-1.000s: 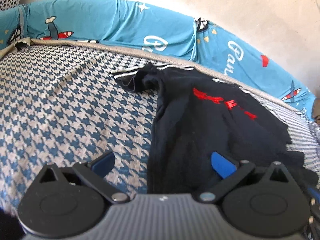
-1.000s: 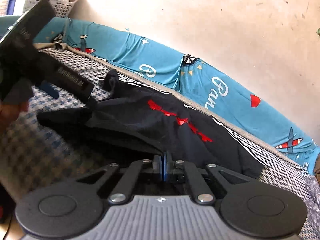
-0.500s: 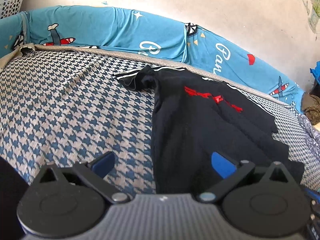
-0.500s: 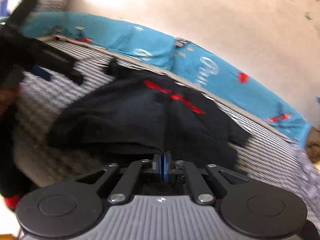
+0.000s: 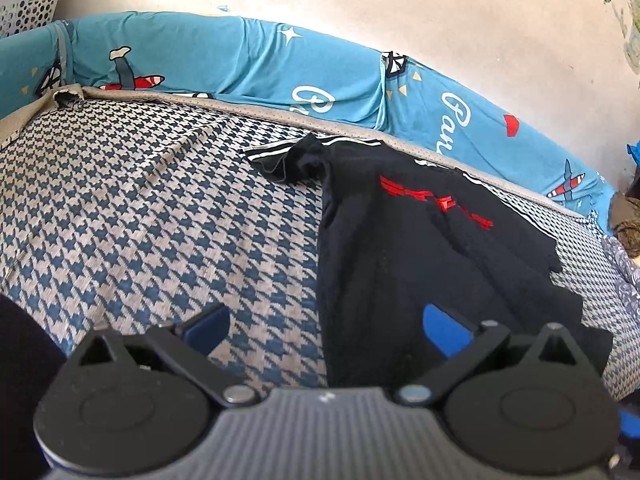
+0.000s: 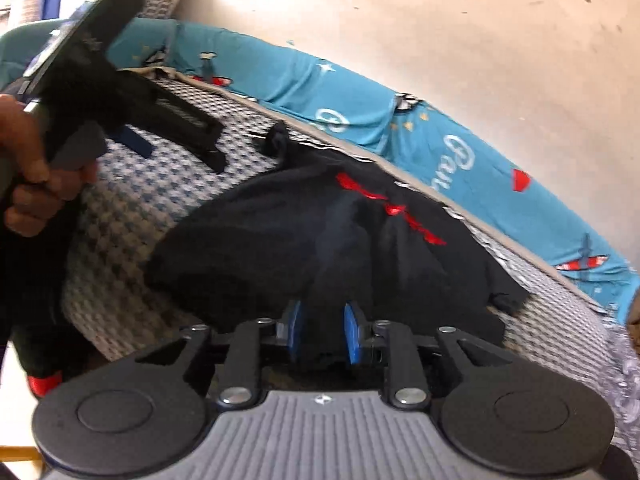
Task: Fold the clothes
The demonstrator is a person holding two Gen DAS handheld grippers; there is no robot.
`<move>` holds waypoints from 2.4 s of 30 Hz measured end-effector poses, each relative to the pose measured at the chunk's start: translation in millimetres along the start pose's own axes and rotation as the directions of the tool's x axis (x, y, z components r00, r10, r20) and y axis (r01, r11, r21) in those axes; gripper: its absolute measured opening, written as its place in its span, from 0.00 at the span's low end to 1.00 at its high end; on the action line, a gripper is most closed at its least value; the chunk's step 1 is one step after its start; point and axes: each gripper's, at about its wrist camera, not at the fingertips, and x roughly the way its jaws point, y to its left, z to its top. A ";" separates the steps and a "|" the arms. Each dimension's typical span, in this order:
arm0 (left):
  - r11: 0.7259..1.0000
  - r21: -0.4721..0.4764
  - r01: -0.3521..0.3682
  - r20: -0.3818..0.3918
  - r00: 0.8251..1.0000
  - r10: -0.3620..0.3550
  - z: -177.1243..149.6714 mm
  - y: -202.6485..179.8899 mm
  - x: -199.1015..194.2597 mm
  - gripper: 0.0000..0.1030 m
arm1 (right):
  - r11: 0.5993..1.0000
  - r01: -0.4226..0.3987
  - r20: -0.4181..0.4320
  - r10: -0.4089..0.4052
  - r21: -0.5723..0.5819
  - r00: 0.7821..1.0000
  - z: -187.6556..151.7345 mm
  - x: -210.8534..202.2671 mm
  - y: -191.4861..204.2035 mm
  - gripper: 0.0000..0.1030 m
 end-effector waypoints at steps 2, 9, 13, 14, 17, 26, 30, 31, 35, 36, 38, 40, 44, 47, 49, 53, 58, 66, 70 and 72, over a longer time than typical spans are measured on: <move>1.000 -0.006 -0.001 -0.002 1.000 0.001 0.1 1.4 0.3 1.00 | 0.999 -0.047 0.004 0.047 -0.007 0.999 1.5 3.1 6.3 0.21; 0.999 -0.027 -0.020 -0.021 1.000 0.019 0.5 5.9 3.8 1.00 | 0.974 -0.219 0.011 0.219 0.047 0.976 17.1 24.4 26.8 0.21; 0.998 -0.032 -0.053 -0.044 0.998 0.052 0.0 7.9 7.7 1.00 | 0.961 -0.271 0.002 0.271 0.059 0.962 26.8 38.6 39.9 0.21; 0.998 -0.038 -0.058 -0.044 0.997 0.056 0.3 9.1 8.1 1.00 | 0.957 -0.283 0.000 0.284 0.060 0.959 29.1 41.5 43.3 0.21; 0.996 -0.056 -0.072 -0.046 0.997 0.069 1.3 12.7 9.5 1.00 | 0.951 -0.307 -0.014 0.308 0.037 0.951 34.1 50.2 55.8 0.21; 0.989 -0.118 -0.089 -0.041 0.996 0.085 4.5 23.7 10.6 1.00 | 0.957 -0.274 -0.095 0.265 -0.096 0.960 37.5 88.7 94.1 0.28; 0.990 -0.114 -0.083 -0.034 0.996 0.080 5.4 23.0 10.7 1.00 | 0.956 -0.238 -0.070 0.229 -0.171 0.971 34.6 91.9 106.7 0.30; 0.990 -0.113 -0.081 -0.031 0.996 0.078 5.7 22.5 10.5 1.00 | 0.956 -0.235 -0.069 0.226 -0.176 0.972 34.6 92.2 107.5 0.30; 0.990 -0.118 -0.078 -0.003 0.997 0.078 8.6 23.9 7.5 1.00 | 0.959 -0.248 -0.065 0.241 -0.138 0.968 35.2 94.4 104.0 0.26; 0.989 -0.121 -0.079 0.008 0.997 0.081 10.2 25.1 5.8 1.00 | 0.960 -0.248 -0.061 0.242 -0.131 0.968 35.7 94.2 103.2 0.19; 0.988 -0.127 -0.084 0.035 0.995 0.089 15.5 28.3 1.3 1.00 | 0.961 -0.261 -0.060 0.256 -0.088 0.965 41.3 94.3 100.9 0.06; 0.988 -0.129 -0.089 0.063 0.993 0.098 23.8 32.2 -4.1 1.00 | 0.955 -0.298 -0.061 0.296 -0.014 0.953 49.9 95.0 95.2 0.06; 0.987 -0.138 -0.086 0.091 0.991 0.099 36.3 40.6 -10.6 1.00 | 0.902 -0.416 -0.004 0.420 0.115 0.908 71.6 94.5 90.5 0.06; 0.981 -0.160 -0.108 0.078 0.989 0.122 37.8 47.3 -8.9 1.00 | 0.883 -0.448 -0.007 0.454 0.138 0.891 79.0 99.5 95.9 0.06; 0.980 -0.170 -0.104 0.075 0.990 0.119 36.9 50.3 -8.6 1.00 | 0.863 -0.477 -0.025 0.487 0.166 0.873 75.1 107.6 93.5 0.06; 0.981 -0.140 -0.133 0.076 0.987 0.144 34.5 45.6 -5.3 1.00 | 0.823 -0.527 -0.037 0.546 0.210 0.837 63.1 102.5 84.3 0.06; 0.989 -0.042 -0.142 0.049 0.988 0.143 24.6 26.8 4.9 1.00 | 0.873 -0.415 -0.042 0.439 0.258 0.898 51.3 88.8 59.8 0.08; 0.993 0.091 -0.082 -0.053 0.995 0.087 -0.1 -9.5 31.1 1.00 | 0.848 -0.179 -0.036 0.226 0.499 0.973 21.9 65.7 -23.6 0.09; 0.991 0.124 -0.057 -0.079 0.995 0.067 -9.1 -21.6 37.7 1.00 | 0.792 -0.011 -0.084 0.079 0.611 0.993 -0.2 51.2 -68.1 0.10; 0.989 0.138 -0.044 -0.092 0.994 0.057 -13.4 -27.2 40.7 1.00 | 0.753 0.085 -0.120 -0.008 0.653 0.993 -9.7 41.7 -89.3 0.10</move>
